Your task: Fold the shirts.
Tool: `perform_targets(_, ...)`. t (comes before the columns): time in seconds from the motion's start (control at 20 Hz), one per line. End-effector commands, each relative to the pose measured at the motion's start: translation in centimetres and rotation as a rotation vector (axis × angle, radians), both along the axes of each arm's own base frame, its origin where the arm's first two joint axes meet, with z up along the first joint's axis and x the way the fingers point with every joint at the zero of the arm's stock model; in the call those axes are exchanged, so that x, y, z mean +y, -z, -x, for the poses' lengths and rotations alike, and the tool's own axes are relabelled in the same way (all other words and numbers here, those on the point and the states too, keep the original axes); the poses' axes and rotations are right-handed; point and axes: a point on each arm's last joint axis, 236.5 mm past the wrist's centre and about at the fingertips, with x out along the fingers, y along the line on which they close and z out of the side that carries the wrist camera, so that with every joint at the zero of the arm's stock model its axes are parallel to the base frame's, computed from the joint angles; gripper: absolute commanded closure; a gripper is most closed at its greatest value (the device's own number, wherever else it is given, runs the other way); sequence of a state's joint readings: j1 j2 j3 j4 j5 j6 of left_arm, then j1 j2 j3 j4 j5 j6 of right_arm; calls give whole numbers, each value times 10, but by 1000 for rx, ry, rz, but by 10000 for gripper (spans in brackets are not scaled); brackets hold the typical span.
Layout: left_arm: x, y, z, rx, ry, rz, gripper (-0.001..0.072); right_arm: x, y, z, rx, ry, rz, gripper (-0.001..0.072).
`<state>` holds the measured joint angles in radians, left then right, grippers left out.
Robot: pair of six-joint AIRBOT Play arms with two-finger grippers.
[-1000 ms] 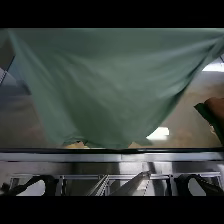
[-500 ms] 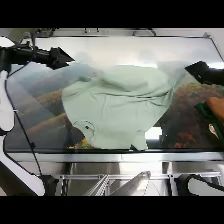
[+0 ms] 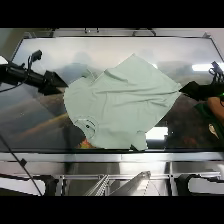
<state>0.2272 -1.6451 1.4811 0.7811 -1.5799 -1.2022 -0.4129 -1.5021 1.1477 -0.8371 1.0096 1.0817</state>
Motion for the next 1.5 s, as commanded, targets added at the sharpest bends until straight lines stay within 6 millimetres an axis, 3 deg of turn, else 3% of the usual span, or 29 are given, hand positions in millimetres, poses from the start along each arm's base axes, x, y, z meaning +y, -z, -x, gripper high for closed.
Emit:
perform_targets(0.0, 15, 36, 65, 127, -50, -115, 0, -14, 12, -5, 50, 41, -18, 252)
perform_targets(0.15, 18, 65, 79, 146, -144, -147, 1, -37, 12, -22, 63, 114, -43, 252)
perform_targets(0.4, 11, 110, 95, 262, -163, -131, 0, -37, 45, -30, 128, 116, -84, 252)
perform_targets(0.65, 4, 141, 95, 338, -171, -110, 0, -39, 75, -41, 197, 176, -147, 253)
perform_targets(0.9, -29, 158, 69, 299, -128, -91, 1, -27, 76, -59, 174, 221, -270, 253)
perform_targets(0.95, -38, 159, 63, 291, -109, -88, 66, -25, 74, -62, 169, 229, -292, 254)
perform_targets(1.0, -45, 161, 58, 284, -84, -92, 263, -22, 74, -65, 165, 236, -315, 255)
perform_targets(1.05, -50, 162, 55, 278, -67, -93, 436, -19, 75, -67, 163, 233, -325, 309)
perform_targets(1.1, -54, 162, 51, 271, -54, -94, 612, -17, 76, -67, 167, 230, -330, 439)
perform_targets(1.15, -58, 161, 48, 265, -41, -94, 698, -17, 77, -67, 169, 230, -332, 542)
perform_targets(1.2, -60, 158, 46, 260, -30, -91, 695, -16, 77, -66, 171, 223, -334, 676)
perform_targets(1.35, -54, 143, 20, 206, -38, -101, 697, -17, 68, -52, 186, 165, -350, 695)
perform_targets(1.45, -35, 129, -9, 136, -64, -166, 700, -20, 62, -26, 243, 107, -332, 697)
